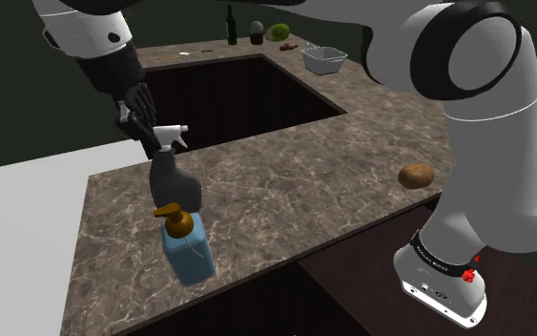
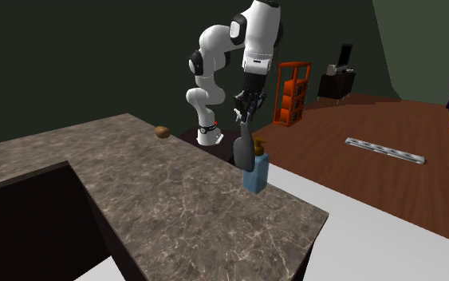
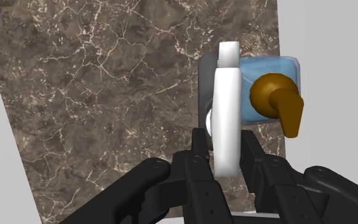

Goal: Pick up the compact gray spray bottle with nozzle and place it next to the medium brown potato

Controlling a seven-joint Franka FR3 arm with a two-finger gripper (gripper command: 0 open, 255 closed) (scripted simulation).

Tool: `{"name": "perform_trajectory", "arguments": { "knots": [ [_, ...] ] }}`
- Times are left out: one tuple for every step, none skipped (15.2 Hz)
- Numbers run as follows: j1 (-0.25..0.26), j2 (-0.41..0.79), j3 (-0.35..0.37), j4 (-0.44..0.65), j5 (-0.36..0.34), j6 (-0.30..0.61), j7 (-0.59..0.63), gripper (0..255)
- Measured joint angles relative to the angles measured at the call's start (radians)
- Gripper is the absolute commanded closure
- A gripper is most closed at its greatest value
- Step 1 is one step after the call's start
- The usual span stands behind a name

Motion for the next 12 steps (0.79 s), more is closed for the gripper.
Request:
{"name": "perform_trajectory", "arguments": {
  "knots": [
    [-0.03,-0.042,0.003,-0.058,0.015,0.019,-0.012,255],
    [-0.061,-0.094,0.008,-0.134,0.034,0.046,-0.02,255],
    [-0.09,-0.143,0.011,-0.2,0.053,0.066,-0.032,255],
    [-0.115,-0.186,0.011,-0.25,0.07,0.078,-0.048,255],
    [-0.146,-0.24,0.009,-0.315,0.091,0.096,-0.069,255],
    [-0.171,-0.291,0.007,-0.369,0.112,0.105,-0.09,255],
    [-0.193,-0.335,0.003,-0.42,0.131,0.119,-0.11,255],
    [-0.208,-0.364,-0.002,-0.445,0.142,0.12,-0.127,255],
    [-0.228,-0.409,-0.009,-0.5,0.16,0.136,-0.15,255],
    [-0.242,-0.442,-0.017,-0.527,0.174,0.136,-0.171,255],
    [-0.258,-0.484,-0.027,-0.572,0.19,0.145,-0.195,255],
    [-0.276,-0.528,-0.04,-0.611,0.206,0.146,-0.226,255]
  ]
}}
